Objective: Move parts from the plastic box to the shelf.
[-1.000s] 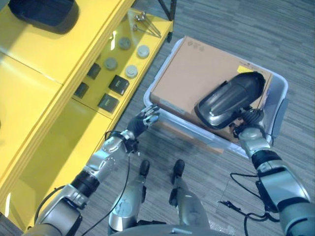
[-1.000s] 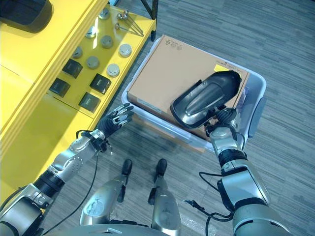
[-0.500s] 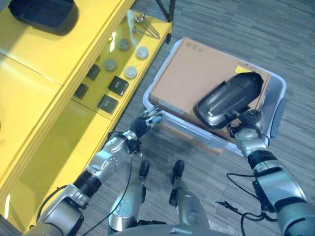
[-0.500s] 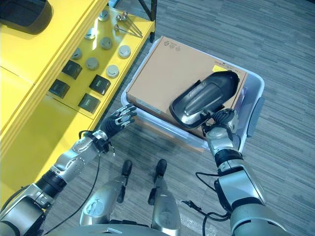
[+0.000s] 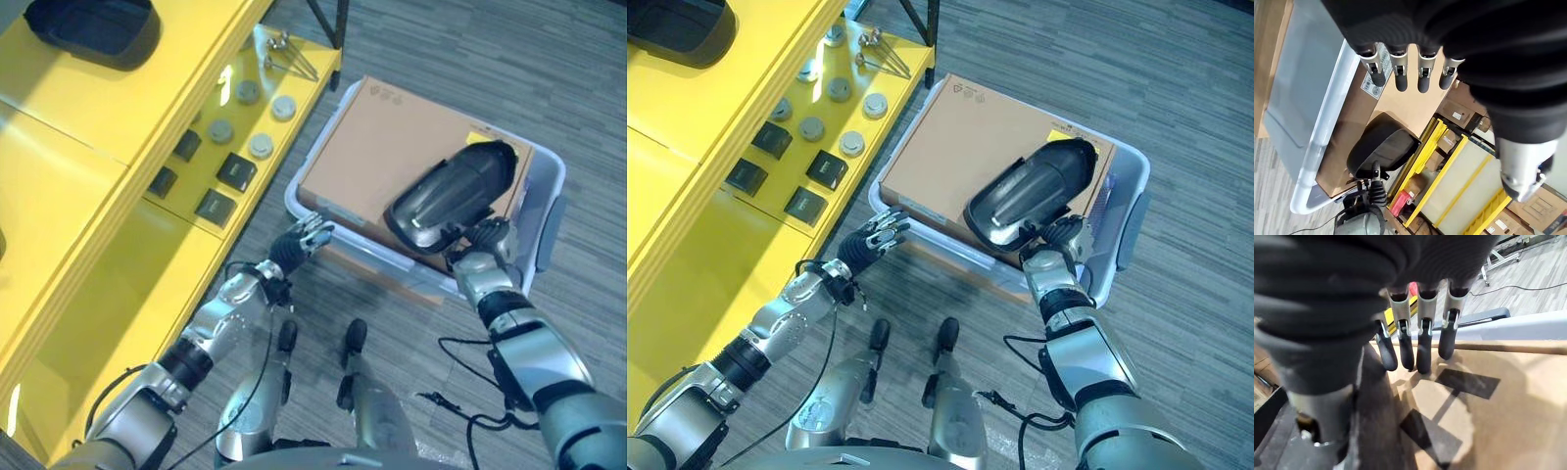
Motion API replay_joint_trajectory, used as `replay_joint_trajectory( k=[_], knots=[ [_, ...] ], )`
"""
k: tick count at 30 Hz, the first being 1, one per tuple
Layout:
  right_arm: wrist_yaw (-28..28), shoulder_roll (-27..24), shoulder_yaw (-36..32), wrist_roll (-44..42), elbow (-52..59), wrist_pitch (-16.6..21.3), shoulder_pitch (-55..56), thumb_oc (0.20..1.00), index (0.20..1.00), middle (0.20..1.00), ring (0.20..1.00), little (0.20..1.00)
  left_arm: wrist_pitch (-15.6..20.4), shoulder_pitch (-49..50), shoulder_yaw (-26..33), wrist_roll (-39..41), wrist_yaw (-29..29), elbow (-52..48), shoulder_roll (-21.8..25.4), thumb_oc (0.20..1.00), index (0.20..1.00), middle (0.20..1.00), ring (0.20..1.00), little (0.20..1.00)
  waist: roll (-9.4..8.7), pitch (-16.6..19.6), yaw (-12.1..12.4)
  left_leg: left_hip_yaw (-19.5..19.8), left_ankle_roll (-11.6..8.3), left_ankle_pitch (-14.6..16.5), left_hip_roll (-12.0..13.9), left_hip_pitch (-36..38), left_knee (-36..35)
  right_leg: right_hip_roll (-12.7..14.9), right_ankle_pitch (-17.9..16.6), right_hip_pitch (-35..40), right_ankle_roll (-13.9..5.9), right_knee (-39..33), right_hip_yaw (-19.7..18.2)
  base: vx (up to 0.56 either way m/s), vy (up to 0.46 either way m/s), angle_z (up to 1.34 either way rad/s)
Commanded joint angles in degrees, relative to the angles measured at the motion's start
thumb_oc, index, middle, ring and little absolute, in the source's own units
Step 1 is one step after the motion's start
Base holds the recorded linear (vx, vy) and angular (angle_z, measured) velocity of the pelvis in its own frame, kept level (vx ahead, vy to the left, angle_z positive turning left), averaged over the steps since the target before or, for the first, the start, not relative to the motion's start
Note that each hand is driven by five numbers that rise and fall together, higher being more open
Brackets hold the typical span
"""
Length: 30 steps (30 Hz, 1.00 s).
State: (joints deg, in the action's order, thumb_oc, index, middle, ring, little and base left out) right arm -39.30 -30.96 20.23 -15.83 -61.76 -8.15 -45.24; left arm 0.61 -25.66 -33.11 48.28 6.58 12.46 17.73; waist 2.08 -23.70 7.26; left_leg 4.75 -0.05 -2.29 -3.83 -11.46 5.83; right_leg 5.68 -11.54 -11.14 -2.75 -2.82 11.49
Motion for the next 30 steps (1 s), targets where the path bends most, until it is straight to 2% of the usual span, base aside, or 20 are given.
replay_joint_trajectory(
  k=[1, 4, 5, 6, 15, 25, 30],
  knots=[
    [0.67, 0.86, 3.77, 0.35, -1.64, -1.93, -0.26, 1.0, 1.0, 1.0, 1.0, 1.0, 4.23, -3.31, -0.64, 1.17, 1.22, -0.36, -2.05, 1.0, 1.0, 1.0, 1.0, 1.0, 1.41, -0.01, 1.27, -2.37, 1.21, 2.05, -0.83, -3.93, 2.79, 3.08, 6.59, -1.29, -5.17, 7.22, -2.04, -0.01, 0.043, 0.02],
    [1.28, 0.86, 4.25, 0.45, -2.86, -2.42, -1.3, 1.0, 1.0, 1.0, 1.0, 1.0, 4.71, -3.59, -0.5, 1.43, 1.61, 0.13, -2.11, 1.0, 1.0, 1.0, 1.0, 1.0, 1.51, -0.34, 1.51, -2.21, 1.29, 1.97, -0.99, -4.36, 3.04, 3.22, 6.46, -1.8, -5.26, 7.52, -1.96, -0.01, 0.023, 0.01],
    [1.6, 0.85, 4.43, 0.51, -3.4, -2.37, -1.66, 0.934, 0.934, 0.934, 0.934, 0.934, 4.78, -3.73, -0.49, 1.55, 1.85, 0.27, -2.1, 1.0, 1.0, 1.0, 1.0, 1.0, 1.55, -0.48, 1.64, -2.1, 1.32, 1.97, -1.06, -4.56, 3.18, 3.29, 6.43, -2.0, -5.29, 7.64, -1.91, -0.03, 0.039, 0.01],
    [2.15, 0.77, 4.81, 0.1, -4.43, -2.4, -2.74, 0.2, 0.2, 0.2, 0.2, 0.2, 4.95, -4.03, -0.48, 1.8, 2.26, 0.3, -1.9, 1.0, 1.0, 1.0, 1.0, 1.0, 1.69, -0.83, 1.95, -1.93, 1.38, 1.97, -1.23, -5.23, 3.6, 3.48, 6.41, -2.55, -5.36, 7.95, -1.8, -0.03, 0.03, 0.03],
    [2.45, 1.19, 4.91, -1.16, -5.74, -2.65, -4.13, 0.2, 0.2, 0.2, 0.2, 0.2, 5.93, -4.56, -0.72, 2.21, 2.51, 1.22, -1.88, 1.0, 1.0, 1.0, 1.0, 1.0, 1.86, -1.62, 2.4, -1.54, 1.61, 1.93, -1.68, -6.24, 4.16, 3.73, 6.33, -3.62, -5.48, 8.65, -1.71, 0.0, 0.005, 0.01],
    [2.87, 0.15, 4.56, -0.7, -5.14, -0.43, -4.01, 0.2, 0.2, 0.2, 0.2, 0.2, 5.85, -3.78, -0.26, 1.99, 2.93, 0.23, -1.23, 1.0, 1.0, 1.0, 1.0, 1.0, 1.79, -1.57, 2.52, -1.64, 1.81, 2.23, -1.7, -5.54, 4.02, 3.86, 6.4, -3.32, -5.64, 8.87, -1.97, 0.0, 0.003, 0.01],
    [1.67, -1.55, 4.13, -1.22, -1.3, 2.28, -2.83, 0.2, 0.2, 0.2, 0.2, 0.2, 5.98, -2.48, 0.45, 2.11, 2.95, -1.52, -0.23, 1.0, 1.0, 1.0, 1.0, 1.0, 1.53, -0.71, 2.32, -1.87, 1.74, 2.51, -1.48, -3.61, 3.26, 3.75, 6.51, -1.6, -5.69, 8.23, -1.96, 0.0, 0.0, 0.0]
  ],
)
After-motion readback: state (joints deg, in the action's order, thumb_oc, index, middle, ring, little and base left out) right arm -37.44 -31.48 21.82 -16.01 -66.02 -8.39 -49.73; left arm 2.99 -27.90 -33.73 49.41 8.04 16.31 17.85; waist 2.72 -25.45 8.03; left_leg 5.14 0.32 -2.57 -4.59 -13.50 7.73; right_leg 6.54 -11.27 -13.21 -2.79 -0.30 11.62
